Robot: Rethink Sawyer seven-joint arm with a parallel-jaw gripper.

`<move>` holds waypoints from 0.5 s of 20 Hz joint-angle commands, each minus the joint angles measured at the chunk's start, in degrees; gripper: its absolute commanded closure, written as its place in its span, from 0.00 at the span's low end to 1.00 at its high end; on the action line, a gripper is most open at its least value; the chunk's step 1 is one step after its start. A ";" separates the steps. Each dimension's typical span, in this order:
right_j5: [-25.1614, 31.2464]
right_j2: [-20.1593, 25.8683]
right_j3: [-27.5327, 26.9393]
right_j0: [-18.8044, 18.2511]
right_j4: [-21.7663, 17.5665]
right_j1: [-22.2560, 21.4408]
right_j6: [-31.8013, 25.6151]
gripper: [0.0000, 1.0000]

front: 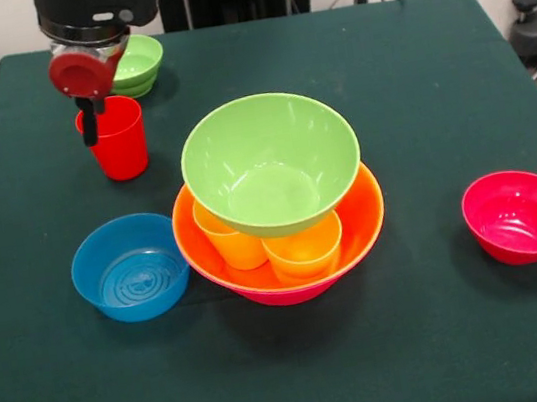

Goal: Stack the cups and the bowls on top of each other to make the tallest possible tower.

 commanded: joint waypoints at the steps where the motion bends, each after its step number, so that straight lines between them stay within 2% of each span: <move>1: 5.35 2.92 -2.03 0.10 2.48 3.09 8.28 0.00; 7: 6.03 2.92 -2.74 -0.39 2.56 3.09 6.63 0.00; 10: 5.97 2.15 -3.43 1.11 2.11 3.42 6.70 0.00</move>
